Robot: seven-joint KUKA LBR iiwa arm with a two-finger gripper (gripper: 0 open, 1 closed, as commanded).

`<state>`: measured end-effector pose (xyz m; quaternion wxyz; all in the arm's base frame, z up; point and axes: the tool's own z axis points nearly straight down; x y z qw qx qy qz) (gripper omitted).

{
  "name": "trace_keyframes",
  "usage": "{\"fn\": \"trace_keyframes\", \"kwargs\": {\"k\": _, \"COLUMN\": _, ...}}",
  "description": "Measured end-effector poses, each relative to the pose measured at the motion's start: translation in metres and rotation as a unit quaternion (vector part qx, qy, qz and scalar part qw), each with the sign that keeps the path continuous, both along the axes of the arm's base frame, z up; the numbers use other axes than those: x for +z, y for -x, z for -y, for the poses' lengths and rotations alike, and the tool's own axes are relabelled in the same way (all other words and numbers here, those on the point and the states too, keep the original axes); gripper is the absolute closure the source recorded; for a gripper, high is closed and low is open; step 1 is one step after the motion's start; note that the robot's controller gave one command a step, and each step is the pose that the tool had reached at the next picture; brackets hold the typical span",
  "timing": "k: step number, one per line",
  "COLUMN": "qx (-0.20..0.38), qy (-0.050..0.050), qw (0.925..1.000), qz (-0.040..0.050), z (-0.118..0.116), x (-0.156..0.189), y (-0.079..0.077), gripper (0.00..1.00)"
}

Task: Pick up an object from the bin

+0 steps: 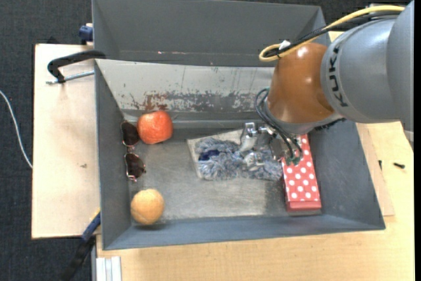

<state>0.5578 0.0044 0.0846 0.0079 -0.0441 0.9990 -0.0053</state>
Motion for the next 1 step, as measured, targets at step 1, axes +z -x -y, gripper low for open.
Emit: {"fn": "trace_keyframes", "kwargs": {"k": 1, "qx": 0.071, "qy": -0.005, "qw": 0.9974, "qz": -0.0066, "z": -0.0037, "x": 0.1862, "y": -0.0047, "gripper": 1.00}}
